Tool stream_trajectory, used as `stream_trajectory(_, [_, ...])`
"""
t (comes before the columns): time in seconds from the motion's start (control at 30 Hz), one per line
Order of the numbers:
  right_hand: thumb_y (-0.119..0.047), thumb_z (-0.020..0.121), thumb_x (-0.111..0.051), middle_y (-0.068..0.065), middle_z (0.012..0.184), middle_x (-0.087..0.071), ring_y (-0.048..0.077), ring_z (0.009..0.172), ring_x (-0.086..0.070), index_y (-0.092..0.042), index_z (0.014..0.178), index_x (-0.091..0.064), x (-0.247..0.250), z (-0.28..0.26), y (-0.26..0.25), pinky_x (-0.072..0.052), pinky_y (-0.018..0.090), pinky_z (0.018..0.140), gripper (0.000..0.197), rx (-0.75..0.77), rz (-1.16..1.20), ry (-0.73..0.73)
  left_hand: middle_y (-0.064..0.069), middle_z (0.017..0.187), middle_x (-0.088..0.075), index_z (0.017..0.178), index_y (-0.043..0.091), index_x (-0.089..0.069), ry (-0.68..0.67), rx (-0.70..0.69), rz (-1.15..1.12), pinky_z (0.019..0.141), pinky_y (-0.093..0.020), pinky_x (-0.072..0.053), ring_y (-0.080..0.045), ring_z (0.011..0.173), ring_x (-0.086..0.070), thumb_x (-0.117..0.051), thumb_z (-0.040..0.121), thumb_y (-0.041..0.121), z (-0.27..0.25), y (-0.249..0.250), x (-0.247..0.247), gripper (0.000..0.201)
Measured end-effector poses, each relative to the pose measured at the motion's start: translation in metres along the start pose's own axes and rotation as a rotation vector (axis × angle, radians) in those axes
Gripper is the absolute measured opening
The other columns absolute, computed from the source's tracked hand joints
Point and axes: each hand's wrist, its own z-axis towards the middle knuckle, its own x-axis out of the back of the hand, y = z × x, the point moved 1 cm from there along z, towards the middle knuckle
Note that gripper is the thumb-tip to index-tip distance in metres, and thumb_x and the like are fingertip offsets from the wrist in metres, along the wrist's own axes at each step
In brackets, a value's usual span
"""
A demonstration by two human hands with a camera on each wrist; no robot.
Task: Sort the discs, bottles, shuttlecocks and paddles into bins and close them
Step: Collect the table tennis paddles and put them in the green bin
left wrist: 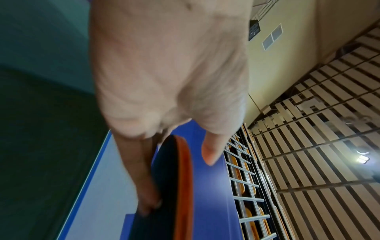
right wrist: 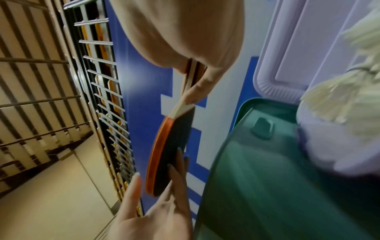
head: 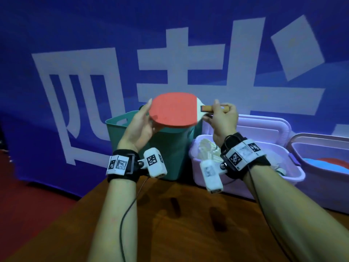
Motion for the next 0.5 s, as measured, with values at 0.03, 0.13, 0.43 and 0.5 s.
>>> stream_trajectory(0.03, [-0.017, 0.103, -0.052, 0.028, 0.092, -0.070, 0.025, 0.065, -0.070, -0.012, 0.100, -0.038, -0.011, -0.003, 0.006, -0.056, 0.029, 0.056, 0.016, -0.008, 0.030, -0.043, -0.015, 0.136, -0.060, 0.138, 0.011, -0.056, 0.055, -0.044, -0.067, 0.107, -0.042, -0.046, -0.030, 0.128, -0.054, -0.048, 0.104, 0.037, 0.001, 0.001, 0.006, 0.044])
stream_trajectory(0.13, [-0.012, 0.101, -0.053, 0.034, 0.104, -0.066, 0.034, 0.085, -0.075, -0.009, 0.102, -0.042, -0.040, -0.008, 0.027, -0.062, 0.044, 0.076, 0.012, -0.048, 0.031, -0.098, -0.021, 0.146, -0.051, 0.147, 0.004, -0.040, 0.204, -0.129, -0.246, 0.106, -0.041, -0.051, -0.034, 0.134, -0.053, -0.053, 0.103, 0.024, 0.007, 0.001, 0.028, 0.050])
stream_trajectory(0.43, [-0.029, 0.090, -0.069, 0.004, 0.064, -0.073, 0.020, 0.061, -0.074, -0.011, 0.069, -0.069, -0.092, 0.003, 0.068, -0.062, 0.038, 0.072, 0.028, -0.052, -0.564, -0.033, -0.008, 0.166, -0.019, 0.160, 0.019, -0.018, 0.539, -0.120, 0.718, 0.117, -0.041, -0.031, -0.027, 0.149, -0.027, -0.055, 0.101, 0.027, 0.020, -0.007, 0.019, 0.070])
stream_trajectory(0.5, [-0.030, 0.087, -0.072, 0.006, 0.066, -0.073, 0.024, 0.066, -0.073, -0.012, 0.061, -0.067, -0.096, 0.008, 0.076, -0.062, 0.041, 0.072, 0.032, -0.057, -0.658, -0.040, -0.007, 0.157, -0.035, 0.155, 0.016, -0.032, 0.489, -0.136, 0.931, 0.114, -0.040, -0.038, -0.027, 0.142, -0.038, -0.054, 0.100, 0.023, 0.020, -0.013, 0.017, 0.059])
